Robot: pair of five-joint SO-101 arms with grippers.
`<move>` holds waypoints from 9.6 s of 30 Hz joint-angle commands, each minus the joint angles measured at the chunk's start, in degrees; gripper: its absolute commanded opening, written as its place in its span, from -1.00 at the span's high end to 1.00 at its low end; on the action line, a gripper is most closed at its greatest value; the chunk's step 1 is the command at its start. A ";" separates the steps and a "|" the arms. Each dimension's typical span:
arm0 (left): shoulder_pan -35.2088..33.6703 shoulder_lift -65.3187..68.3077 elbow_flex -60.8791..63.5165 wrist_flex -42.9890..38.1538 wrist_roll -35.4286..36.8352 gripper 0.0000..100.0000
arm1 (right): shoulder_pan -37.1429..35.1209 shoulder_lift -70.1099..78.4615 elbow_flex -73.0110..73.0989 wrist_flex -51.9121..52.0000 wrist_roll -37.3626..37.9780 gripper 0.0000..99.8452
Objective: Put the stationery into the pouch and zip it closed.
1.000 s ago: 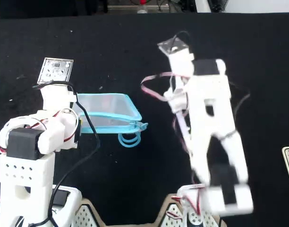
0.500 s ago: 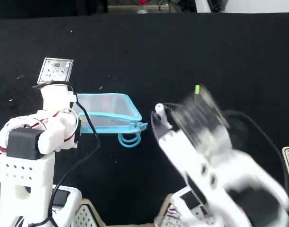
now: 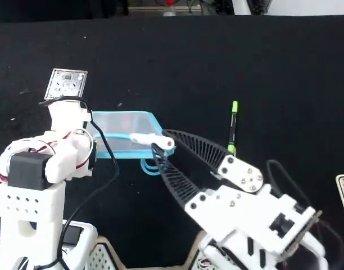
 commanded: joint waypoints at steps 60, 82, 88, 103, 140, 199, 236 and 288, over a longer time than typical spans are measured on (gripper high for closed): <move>0.75 -0.97 -0.75 0.26 -0.53 0.94 | -7.21 -3.12 2.51 2.02 0.18 0.98; 0.75 -0.97 -0.75 0.26 -0.53 0.94 | -7.12 -3.03 22.29 0.88 8.53 0.80; 0.75 -0.97 -0.75 0.18 -0.53 0.94 | -7.12 -3.12 20.44 0.97 8.62 0.84; 0.75 -0.97 -0.66 0.18 -0.53 0.94 | 17.14 5.05 4.18 21.01 8.53 0.89; 0.75 -0.97 -0.48 0.26 -0.53 0.94 | 53.80 114.42 -46.11 14.51 -5.98 0.77; 0.75 -0.97 -0.48 0.26 -0.53 0.94 | 39.74 95.60 -20.53 14.77 7.91 0.72; 0.75 -0.97 -0.40 0.26 -0.53 0.94 | 29.45 48.13 -20.35 36.75 12.57 0.98; 1.10 -0.97 0.13 0.18 -0.53 0.94 | -5.54 -6.55 31.16 -34.81 2.02 0.98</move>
